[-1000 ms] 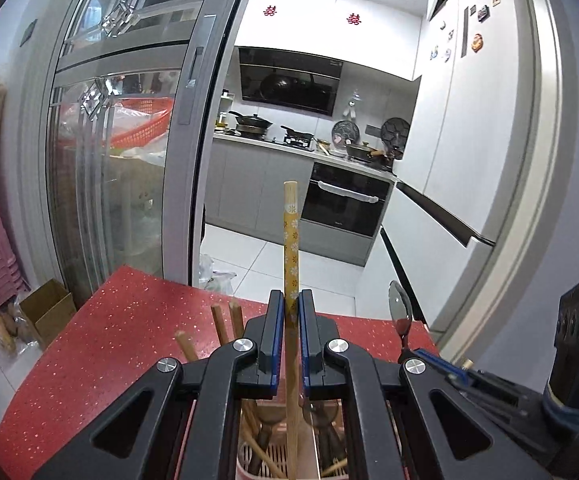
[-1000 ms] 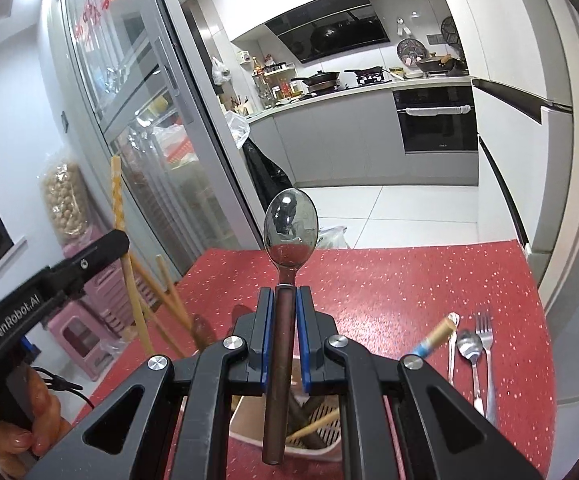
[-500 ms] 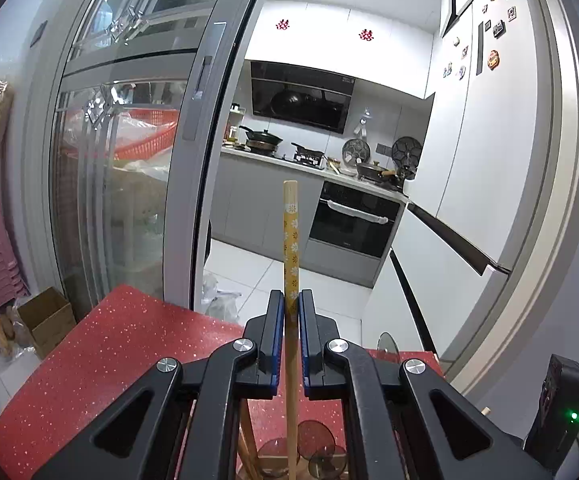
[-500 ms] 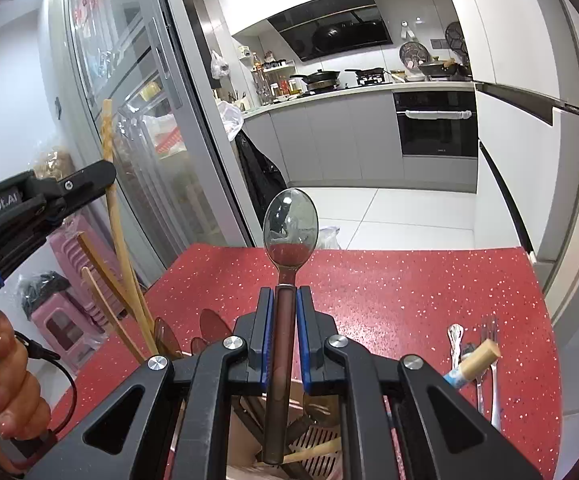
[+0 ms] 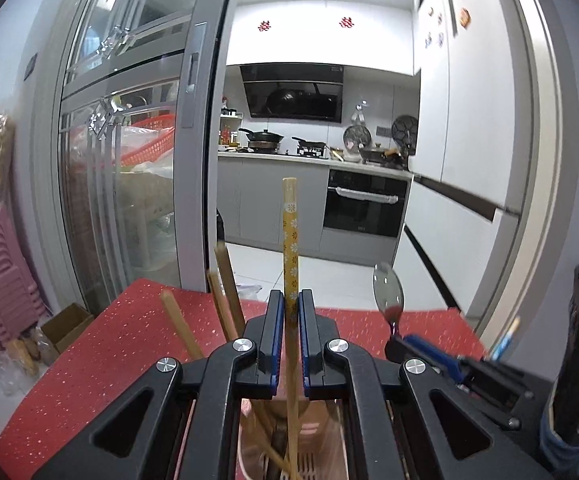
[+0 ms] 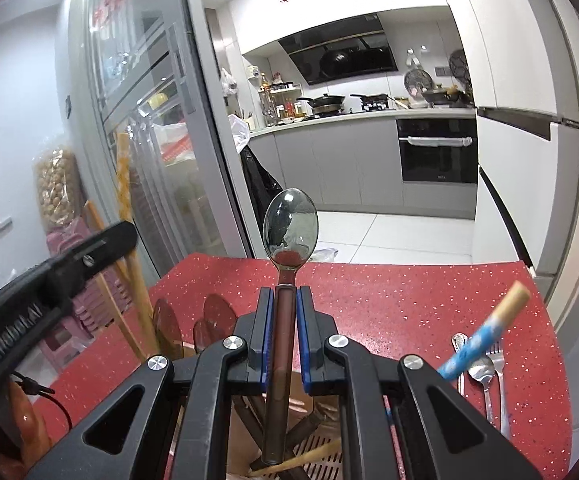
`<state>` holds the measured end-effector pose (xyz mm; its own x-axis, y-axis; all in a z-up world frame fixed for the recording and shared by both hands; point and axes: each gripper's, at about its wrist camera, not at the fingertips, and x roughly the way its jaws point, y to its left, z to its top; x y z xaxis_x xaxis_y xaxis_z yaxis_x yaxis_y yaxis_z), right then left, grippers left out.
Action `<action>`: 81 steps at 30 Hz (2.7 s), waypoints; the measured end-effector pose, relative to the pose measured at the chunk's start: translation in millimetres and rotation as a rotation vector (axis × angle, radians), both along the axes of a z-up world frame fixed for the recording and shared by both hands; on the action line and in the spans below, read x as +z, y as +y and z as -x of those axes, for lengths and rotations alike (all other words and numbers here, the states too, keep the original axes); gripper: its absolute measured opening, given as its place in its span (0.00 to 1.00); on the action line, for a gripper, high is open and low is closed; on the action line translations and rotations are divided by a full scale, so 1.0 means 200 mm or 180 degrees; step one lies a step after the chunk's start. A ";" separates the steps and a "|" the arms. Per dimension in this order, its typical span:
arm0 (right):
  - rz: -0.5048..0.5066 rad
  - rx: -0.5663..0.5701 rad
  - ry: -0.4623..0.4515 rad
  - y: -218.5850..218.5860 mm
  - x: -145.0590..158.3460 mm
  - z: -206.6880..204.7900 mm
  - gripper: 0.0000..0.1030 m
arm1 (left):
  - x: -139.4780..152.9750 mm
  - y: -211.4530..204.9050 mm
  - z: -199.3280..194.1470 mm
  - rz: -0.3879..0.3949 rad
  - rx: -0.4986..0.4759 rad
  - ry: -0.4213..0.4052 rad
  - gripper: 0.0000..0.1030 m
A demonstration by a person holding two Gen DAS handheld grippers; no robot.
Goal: Organize utensils
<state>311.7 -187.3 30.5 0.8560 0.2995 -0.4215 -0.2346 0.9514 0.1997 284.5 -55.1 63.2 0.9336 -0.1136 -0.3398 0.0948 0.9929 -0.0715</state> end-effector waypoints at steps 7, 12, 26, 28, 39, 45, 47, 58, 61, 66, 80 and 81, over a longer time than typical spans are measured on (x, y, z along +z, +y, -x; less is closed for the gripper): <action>0.0090 0.0030 -0.0016 -0.02 -0.04 0.09 0.12 | -0.12 -0.01 0.06 -0.0127 -0.0010 0.0128 0.30; 0.0088 0.0035 0.0038 -0.04 -0.05 0.12 0.12 | -0.15 -0.01 0.06 -0.0167 -0.0006 0.0232 0.30; 0.0035 0.0190 0.0327 -0.06 -0.08 0.17 0.18 | -0.20 0.05 0.09 -0.0144 -0.0009 0.0439 0.30; -0.0006 0.0198 0.0355 -0.07 -0.08 0.17 0.25 | -0.20 0.05 0.10 -0.0140 -0.0017 0.0450 0.30; -0.0132 0.0226 0.0352 -0.09 -0.01 0.27 0.42 | -0.21 0.13 0.13 -0.0031 -0.0038 0.0694 0.30; -0.0133 0.0228 0.0363 -0.08 0.04 0.34 0.47 | -0.18 0.17 0.20 -0.0062 0.0027 0.0734 0.31; -0.0134 0.0218 0.0387 -0.08 0.05 0.36 0.51 | -0.18 0.17 0.23 -0.0066 0.0041 0.0764 0.31; -0.0168 0.0013 0.0633 -0.10 0.07 0.50 0.57 | -0.18 0.19 0.41 -0.0069 0.0005 0.0845 0.63; -0.0148 -0.0026 0.0687 -0.10 0.07 0.54 0.63 | -0.16 0.20 0.48 -0.0053 0.0117 0.0702 1.00; -0.0099 -0.0098 0.0738 -0.09 0.08 0.62 0.69 | -0.14 0.20 0.53 -0.0081 0.0033 0.0723 1.00; 0.0159 -0.0520 0.0407 -0.05 0.18 0.84 1.00 | -0.09 0.25 0.74 -0.0226 0.0117 0.0561 1.00; 0.0152 -0.0548 0.0352 -0.05 0.19 0.85 1.00 | -0.07 0.25 0.75 -0.0216 0.0105 0.0537 1.00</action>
